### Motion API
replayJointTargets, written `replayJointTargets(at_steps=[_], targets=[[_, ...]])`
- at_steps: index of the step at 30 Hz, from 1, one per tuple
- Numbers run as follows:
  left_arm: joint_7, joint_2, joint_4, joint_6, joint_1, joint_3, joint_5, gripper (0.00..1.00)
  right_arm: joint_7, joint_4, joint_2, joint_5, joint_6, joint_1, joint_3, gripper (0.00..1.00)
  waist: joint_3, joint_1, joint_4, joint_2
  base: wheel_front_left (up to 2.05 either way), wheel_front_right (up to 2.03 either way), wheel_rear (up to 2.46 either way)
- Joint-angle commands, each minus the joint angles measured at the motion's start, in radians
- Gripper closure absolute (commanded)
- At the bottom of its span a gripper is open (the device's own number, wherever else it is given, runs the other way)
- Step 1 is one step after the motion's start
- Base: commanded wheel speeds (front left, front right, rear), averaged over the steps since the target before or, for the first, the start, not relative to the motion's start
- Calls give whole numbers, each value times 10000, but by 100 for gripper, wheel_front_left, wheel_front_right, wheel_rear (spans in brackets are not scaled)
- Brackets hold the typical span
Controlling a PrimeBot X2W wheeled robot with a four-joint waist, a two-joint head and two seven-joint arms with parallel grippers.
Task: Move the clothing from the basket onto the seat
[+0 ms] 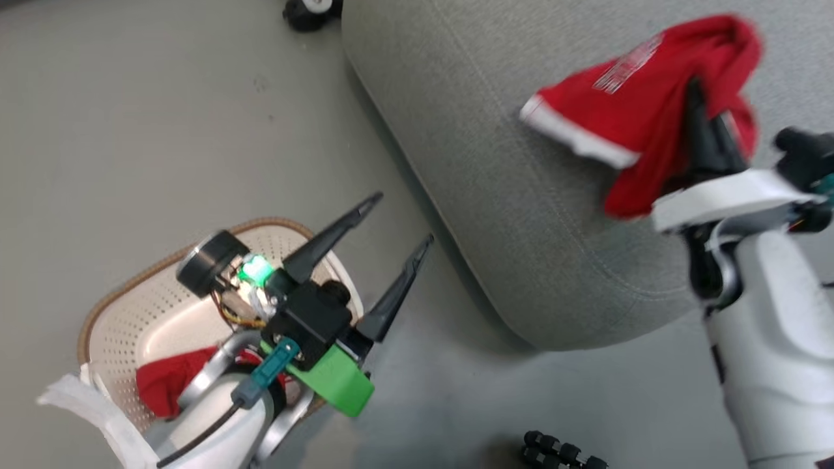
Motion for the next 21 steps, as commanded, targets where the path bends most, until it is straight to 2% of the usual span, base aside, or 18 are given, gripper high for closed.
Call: replayJointTargets(at_steps=[1, 9, 13, 17, 18, 19, 21], targets=[[4, 87, -108, -70, -405, -11, 80, 0, -36, -130, -125, -114, 1, -409, -325, 100, 1179, -2, 744, 0, 0, 0, 0], [-185, 164, -317, -146, -1577, -125, 285, 0, -35, -180, -1162, -463, 1, -2349, -1964, 100, 2559, -2, 1754, 0, 0, 0, 0], [-316, 166, -306, -148, -1932, -151, 342, 0, -34, 572, -1652, -568, 1, -3080, -2525, 100, 3069, -2, 2105, 0, 0, 0, 0], [-495, 200, -228, -160, -2105, -165, 363, 0, -36, 1613, -1854, -644, 1, -3463, -2762, 100, 3395, -2, 2342, 0, 0, 0, 0], [-534, 206, -202, -160, -2133, -169, 363, 0, -36, 1787, -1867, -635, 1, -3531, -2789, 58, 3436, -2, 2367, 0, 0, 0, 0], [-572, 210, -173, -158, -2156, -176, 368, 0, -35, 2111, -1858, -662, -1, -3534, -2859, 2, 3476, -2, 2388, 0, 0, 0, 0], [-636, 196, -100, -142, -2176, -201, 366, 0, -36, 2291, -1819, -708, -1, -3522, -3080, 0, 3521, -2, 2409, 0, 0, 0, 0]])
